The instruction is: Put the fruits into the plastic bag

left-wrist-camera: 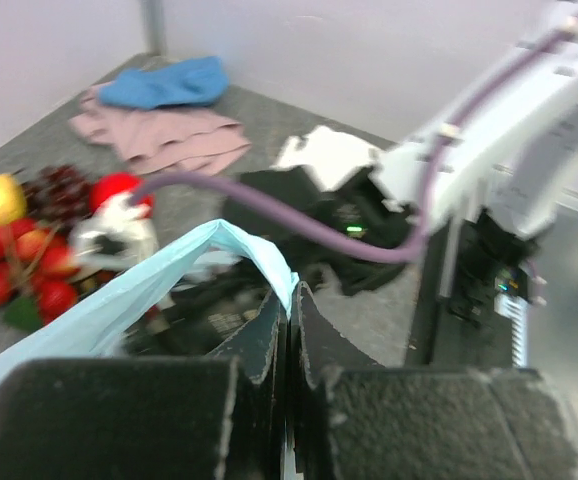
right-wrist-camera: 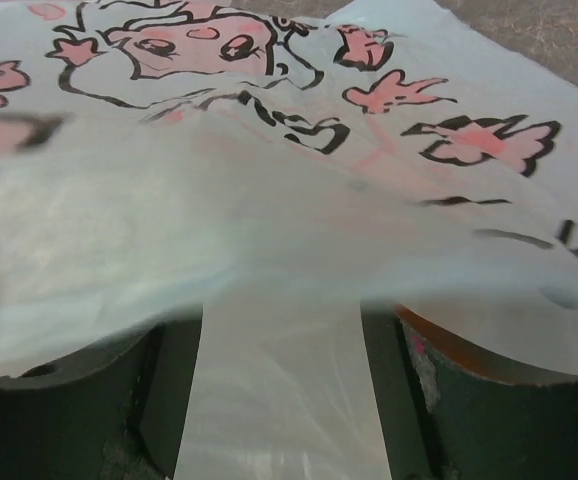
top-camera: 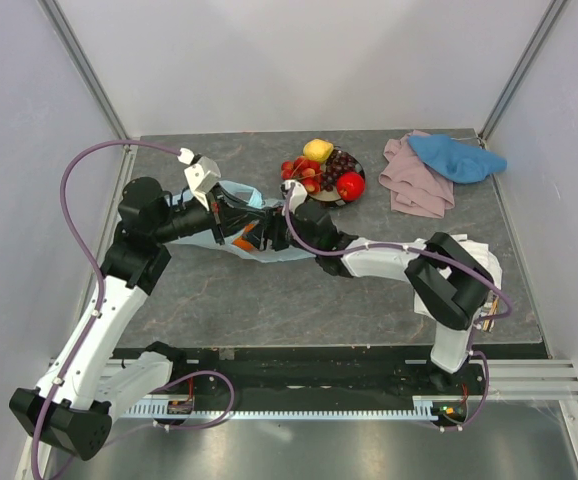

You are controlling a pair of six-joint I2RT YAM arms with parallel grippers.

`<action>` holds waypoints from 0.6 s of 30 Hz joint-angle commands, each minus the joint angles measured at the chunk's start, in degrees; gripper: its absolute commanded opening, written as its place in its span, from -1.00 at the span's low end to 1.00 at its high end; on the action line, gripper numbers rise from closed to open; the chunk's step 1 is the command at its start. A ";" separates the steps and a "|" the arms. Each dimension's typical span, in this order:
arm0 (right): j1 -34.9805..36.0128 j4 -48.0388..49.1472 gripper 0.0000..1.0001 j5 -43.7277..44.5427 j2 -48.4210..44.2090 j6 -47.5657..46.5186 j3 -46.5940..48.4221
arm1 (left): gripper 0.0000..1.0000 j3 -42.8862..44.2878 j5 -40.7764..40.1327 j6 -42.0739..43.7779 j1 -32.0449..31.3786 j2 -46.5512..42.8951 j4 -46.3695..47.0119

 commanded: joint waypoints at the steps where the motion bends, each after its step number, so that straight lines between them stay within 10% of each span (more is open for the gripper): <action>1: 0.09 8.04 0.43 -1.78 -7.54 -1.24 -5.06 | -0.97 1.29 -16.95 0.18 0.17 -0.56 -4.34; 18: -4.46 -13.02 0.50 9.29 -33.03 -12.31 -12.18 | -0.97 2.87 -27.63 0.00 0.70 0.76 -8.48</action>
